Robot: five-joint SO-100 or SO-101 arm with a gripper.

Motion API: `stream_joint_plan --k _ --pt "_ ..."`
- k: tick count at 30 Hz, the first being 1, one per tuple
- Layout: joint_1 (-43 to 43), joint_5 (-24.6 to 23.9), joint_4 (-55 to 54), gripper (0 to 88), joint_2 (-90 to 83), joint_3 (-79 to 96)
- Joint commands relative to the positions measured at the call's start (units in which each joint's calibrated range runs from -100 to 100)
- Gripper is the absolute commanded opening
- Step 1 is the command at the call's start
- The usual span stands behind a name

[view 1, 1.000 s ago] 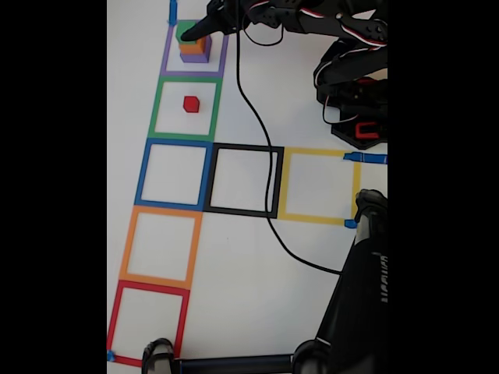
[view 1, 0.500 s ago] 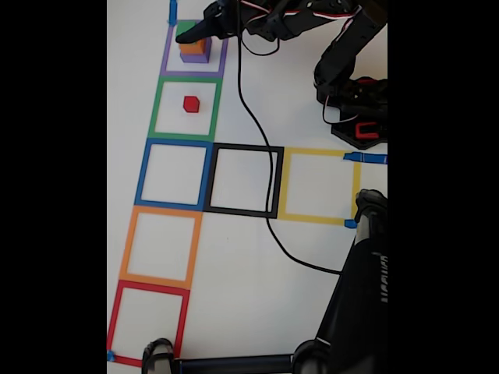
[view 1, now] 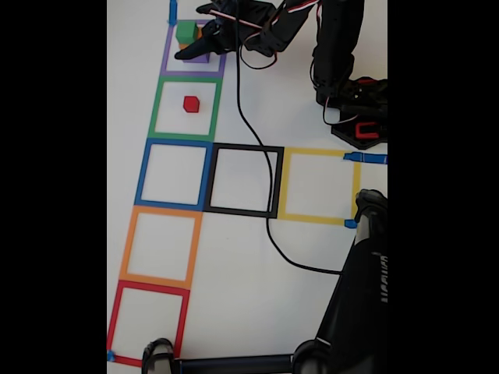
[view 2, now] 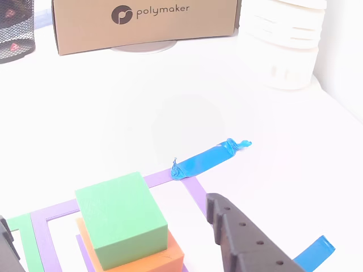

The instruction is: Tower of hanoi

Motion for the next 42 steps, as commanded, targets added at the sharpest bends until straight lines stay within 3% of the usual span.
stream_joint_plan --k 1,24,42 --pt "-0.90 0.00 -1.59 41.1 -0.23 -2.46" --pt "-3.49 0.00 -4.67 37.6 5.10 -4.01" --pt "-5.03 0.00 -5.00 25.5 5.99 -4.01"
